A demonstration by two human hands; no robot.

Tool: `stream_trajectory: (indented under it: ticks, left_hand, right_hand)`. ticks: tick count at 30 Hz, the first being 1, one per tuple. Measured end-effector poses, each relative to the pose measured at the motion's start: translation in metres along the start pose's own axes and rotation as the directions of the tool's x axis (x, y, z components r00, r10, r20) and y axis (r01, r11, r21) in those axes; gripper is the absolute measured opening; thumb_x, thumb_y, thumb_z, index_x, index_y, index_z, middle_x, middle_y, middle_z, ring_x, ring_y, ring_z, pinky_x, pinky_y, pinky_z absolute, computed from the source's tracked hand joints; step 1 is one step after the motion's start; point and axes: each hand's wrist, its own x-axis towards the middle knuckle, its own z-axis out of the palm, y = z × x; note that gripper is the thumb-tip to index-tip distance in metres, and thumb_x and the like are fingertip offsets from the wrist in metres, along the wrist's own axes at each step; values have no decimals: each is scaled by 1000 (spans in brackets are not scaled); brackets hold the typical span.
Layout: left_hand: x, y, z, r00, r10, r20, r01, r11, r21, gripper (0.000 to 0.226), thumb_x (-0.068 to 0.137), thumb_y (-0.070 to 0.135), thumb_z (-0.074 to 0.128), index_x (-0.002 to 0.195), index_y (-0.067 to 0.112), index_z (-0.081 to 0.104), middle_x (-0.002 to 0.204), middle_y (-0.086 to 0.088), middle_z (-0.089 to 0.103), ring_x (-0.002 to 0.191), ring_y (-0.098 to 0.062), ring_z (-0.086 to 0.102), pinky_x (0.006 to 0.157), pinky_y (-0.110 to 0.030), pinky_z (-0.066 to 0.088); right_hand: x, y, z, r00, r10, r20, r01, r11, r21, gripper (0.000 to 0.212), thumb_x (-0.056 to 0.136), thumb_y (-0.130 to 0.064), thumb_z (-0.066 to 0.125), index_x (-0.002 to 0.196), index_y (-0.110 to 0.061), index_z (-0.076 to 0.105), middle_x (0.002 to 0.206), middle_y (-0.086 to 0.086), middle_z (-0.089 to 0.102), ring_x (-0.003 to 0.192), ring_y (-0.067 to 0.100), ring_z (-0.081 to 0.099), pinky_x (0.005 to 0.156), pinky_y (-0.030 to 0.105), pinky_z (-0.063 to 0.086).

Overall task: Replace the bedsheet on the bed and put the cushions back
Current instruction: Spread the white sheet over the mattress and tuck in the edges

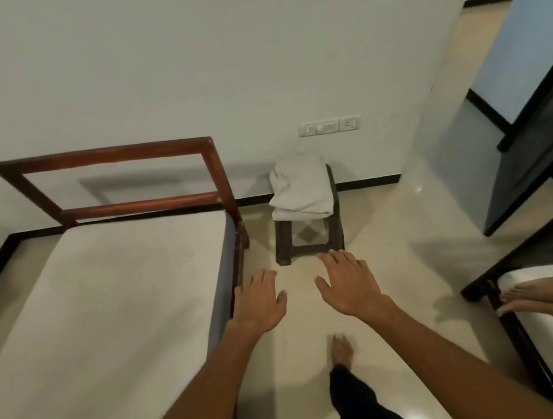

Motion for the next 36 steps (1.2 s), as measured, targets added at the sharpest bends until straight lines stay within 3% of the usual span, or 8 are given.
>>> stream_trajectory:
  ticks: [7, 14, 26, 36]
  left_hand:
    - [151, 54, -35, 999, -28, 23, 27, 999, 38, 55, 105, 44, 44, 154, 20, 36, 154, -2, 42, 140, -25, 43, 112, -47, 36]
    - [259, 95, -61, 995, -92, 39, 93, 995, -39, 53, 104, 40, 48, 152, 21, 38, 152, -1, 44, 140, -24, 44, 112, -44, 35]
    - [452, 84, -67, 963, -191, 190, 208, 975, -76, 52, 104, 41, 46, 151, 20, 40, 156, -6, 40, 141, -31, 42, 114, -53, 34]
    - [574, 67, -52, 876, -304, 374, 356, 931, -78, 54, 100, 46, 49, 147, 21, 43, 152, -7, 42, 140, -33, 43, 112, -53, 36]
  right_hand:
    - [140, 75, -49, 999, -15, 47, 15, 1000, -16, 56, 102, -47, 42, 150, -17, 43, 154, 6, 46, 146, 28, 37, 115, 47, 36]
    - [247, 124, -75, 995, -38, 97, 37, 999, 11, 56, 100, -48, 44, 148, -19, 45, 149, 4, 50, 141, 28, 42, 112, 46, 40]
    - [418, 183, -74, 969, -31, 244, 29, 1000, 10, 59, 102, -46, 43, 155, -23, 36, 156, 6, 44, 146, 28, 36, 117, 45, 35]
    - [548, 225, -67, 904, -17, 426, 33, 999, -29, 59, 100, -40, 45, 155, -21, 35, 155, 7, 45, 144, 28, 39, 114, 48, 37]
